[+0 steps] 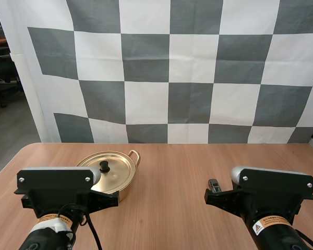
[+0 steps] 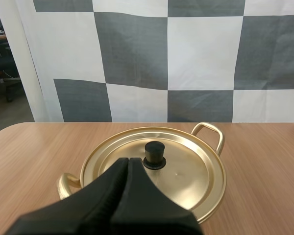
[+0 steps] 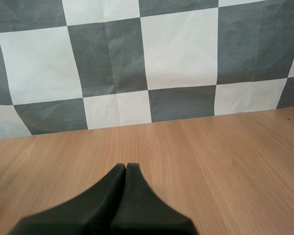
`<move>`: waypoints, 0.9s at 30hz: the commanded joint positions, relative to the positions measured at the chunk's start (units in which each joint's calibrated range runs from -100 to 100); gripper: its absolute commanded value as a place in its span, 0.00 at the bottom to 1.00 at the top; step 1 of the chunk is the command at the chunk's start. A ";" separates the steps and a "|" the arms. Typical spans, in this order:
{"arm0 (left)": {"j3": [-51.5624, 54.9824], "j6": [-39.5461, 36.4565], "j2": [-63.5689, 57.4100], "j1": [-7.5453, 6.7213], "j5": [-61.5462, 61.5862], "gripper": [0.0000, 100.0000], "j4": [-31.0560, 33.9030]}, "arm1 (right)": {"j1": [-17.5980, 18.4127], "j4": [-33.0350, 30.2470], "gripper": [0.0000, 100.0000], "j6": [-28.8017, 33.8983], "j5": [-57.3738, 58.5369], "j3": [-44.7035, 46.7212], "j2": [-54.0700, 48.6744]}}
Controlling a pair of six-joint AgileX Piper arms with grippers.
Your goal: Open the pot, put the car inside, and close it
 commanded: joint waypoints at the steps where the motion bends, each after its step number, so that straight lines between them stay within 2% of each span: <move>1: 0.00 0.05 0.00 0.05 -0.03 0.00 -0.02 | 0.01 0.04 0.00 0.02 0.07 0.00 0.00; 27: 0.00 0.05 0.00 0.05 -0.03 0.00 -0.02 | 0.01 1.25 0.00 0.02 0.07 0.00 0.00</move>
